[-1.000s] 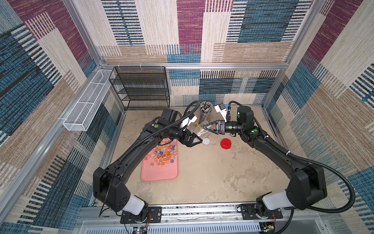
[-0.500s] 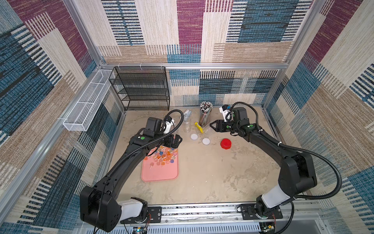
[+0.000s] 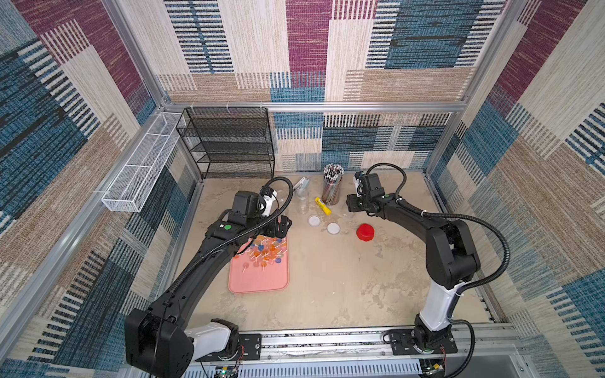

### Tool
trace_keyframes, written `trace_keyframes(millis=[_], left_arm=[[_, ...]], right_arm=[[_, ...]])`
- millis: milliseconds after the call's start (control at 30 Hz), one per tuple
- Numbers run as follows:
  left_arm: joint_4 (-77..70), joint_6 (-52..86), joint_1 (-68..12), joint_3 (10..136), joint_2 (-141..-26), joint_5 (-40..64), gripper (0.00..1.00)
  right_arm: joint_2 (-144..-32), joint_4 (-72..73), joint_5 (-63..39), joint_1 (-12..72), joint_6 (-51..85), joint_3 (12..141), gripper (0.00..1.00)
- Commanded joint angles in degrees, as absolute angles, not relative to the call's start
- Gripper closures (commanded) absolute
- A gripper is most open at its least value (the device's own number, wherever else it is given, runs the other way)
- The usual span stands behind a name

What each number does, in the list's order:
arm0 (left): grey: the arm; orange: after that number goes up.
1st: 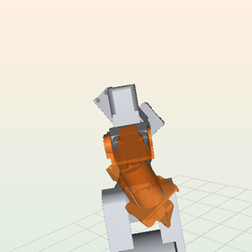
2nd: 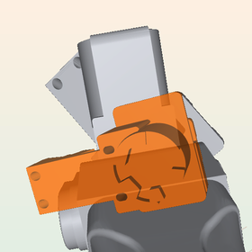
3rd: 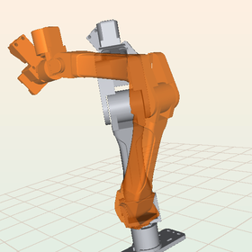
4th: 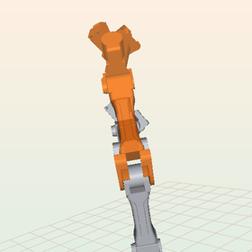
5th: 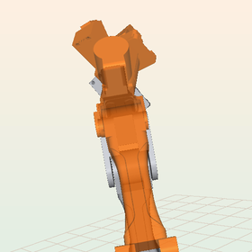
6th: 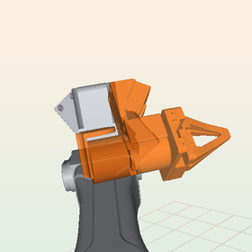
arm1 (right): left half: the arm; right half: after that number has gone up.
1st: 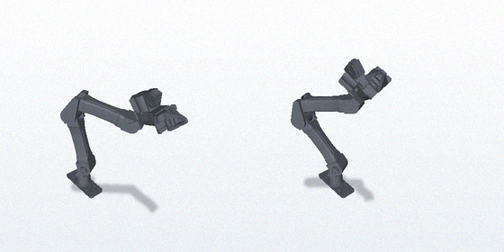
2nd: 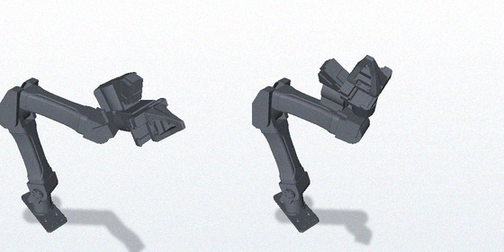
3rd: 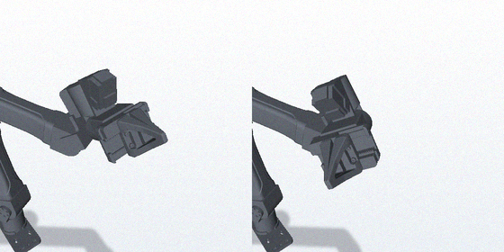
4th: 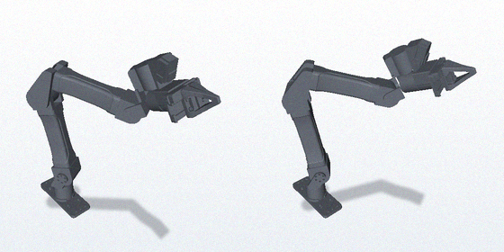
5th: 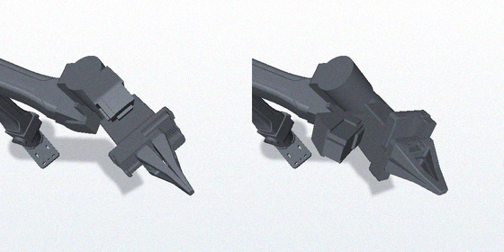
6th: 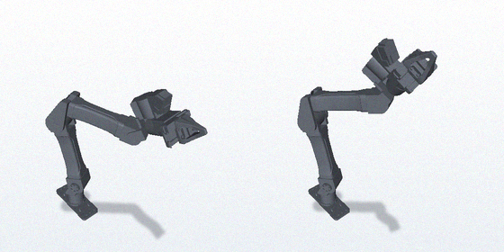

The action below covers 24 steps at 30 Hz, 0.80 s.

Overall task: Pour the candies out of the jar
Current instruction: Place the jar at the center of the board.

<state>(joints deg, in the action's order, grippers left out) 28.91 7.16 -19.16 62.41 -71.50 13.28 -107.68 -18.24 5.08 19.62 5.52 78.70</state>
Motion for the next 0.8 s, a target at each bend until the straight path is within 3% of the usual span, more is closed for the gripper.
trace_keyframes(millis=[0, 233, 400, 467, 533, 633, 767], left_arm=[[26.99, 8.88, -19.13, 62.13, -71.3, 13.05, 0.0], [27.34, 9.29, -19.15, 62.83, -72.07, 13.77, 0.0], [25.05, 11.3, -18.26, 61.07, -70.84, 13.52, 0.0], [22.55, 13.06, -16.22, 59.19, -69.33, 15.17, 0.0], [20.42, 14.29, -13.46, 57.25, -67.34, 15.23, 0.0], [19.17, 13.46, -9.83, 54.81, -64.81, 8.46, 0.0], [14.77, 12.23, -4.97, 50.01, -63.37, -4.87, 0.0]], right_arm=[[-109.08, -17.76, 10.36, 20.83, 3.98, 78.94, 0.37], [-110.32, -17.58, 12.81, 22.74, 3.86, 78.68, 0.31], [-108.05, -17.92, 10.8, 22.9, 5.65, 78.58, 0.08], [-104.98, -17.49, 8.02, 22.6, 7.17, 77.92, 0.01], [-101.07, -15.93, 4.68, 21.47, 8.52, 76.2, 0.0], [-95.68, -13.94, 2.12, 18.36, 9.58, 73.31, 0.0], [-89.72, -8.2, 6.74, 14.65, 7.97, 65.84, 0.0]])
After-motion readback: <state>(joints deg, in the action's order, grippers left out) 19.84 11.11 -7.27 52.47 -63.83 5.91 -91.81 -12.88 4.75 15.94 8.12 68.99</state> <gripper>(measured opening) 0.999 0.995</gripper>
